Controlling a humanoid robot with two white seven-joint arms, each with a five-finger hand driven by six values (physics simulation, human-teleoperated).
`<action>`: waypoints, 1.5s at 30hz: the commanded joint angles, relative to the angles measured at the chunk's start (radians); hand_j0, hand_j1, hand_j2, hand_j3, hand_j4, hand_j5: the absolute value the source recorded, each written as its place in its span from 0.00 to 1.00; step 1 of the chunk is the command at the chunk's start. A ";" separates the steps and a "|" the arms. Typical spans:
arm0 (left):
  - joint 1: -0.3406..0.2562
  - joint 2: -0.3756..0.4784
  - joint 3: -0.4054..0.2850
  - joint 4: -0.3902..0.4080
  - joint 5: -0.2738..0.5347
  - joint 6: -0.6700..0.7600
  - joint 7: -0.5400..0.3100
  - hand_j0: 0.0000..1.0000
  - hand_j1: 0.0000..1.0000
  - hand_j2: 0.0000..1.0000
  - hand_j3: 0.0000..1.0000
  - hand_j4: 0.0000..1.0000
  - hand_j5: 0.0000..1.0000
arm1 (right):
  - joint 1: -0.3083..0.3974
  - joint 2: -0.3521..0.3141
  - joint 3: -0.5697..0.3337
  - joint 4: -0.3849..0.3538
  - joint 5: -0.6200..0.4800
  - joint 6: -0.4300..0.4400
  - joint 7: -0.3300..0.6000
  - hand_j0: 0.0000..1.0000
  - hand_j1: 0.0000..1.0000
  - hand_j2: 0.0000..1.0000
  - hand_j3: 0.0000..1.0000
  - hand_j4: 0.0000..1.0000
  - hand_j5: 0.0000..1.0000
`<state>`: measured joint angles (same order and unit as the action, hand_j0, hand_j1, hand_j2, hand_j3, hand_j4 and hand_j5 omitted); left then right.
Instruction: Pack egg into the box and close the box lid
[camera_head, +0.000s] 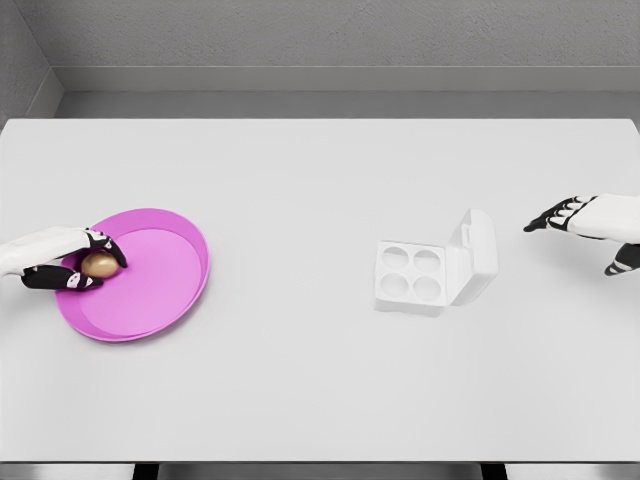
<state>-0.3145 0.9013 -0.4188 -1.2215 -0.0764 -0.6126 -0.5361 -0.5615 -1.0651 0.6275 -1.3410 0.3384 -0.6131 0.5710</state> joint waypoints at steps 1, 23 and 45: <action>0.000 0.001 0.000 -0.003 0.006 0.002 -0.001 0.46 0.46 0.46 0.46 0.46 0.46 | 0.000 -0.001 -0.003 0.002 -0.004 0.002 0.000 1.00 1.00 1.00 1.00 1.00 1.00; 0.008 -0.005 0.000 -0.147 0.021 0.002 0.024 0.34 0.34 0.34 0.34 0.34 0.34 | -0.002 0.016 -0.002 0.005 -0.004 0.002 0.000 1.00 1.00 1.00 1.00 1.00 1.00; -0.006 -0.065 0.000 -0.263 0.010 0.002 0.022 0.34 0.34 0.34 0.34 0.34 0.34 | -0.005 0.017 -0.003 0.019 -0.006 0.002 0.000 1.00 1.00 1.00 1.00 1.00 1.00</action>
<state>-0.3206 0.8451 -0.4187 -1.4805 -0.0723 -0.6135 -0.5144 -0.5660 -1.0466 0.6253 -1.3261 0.3377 -0.6131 0.5710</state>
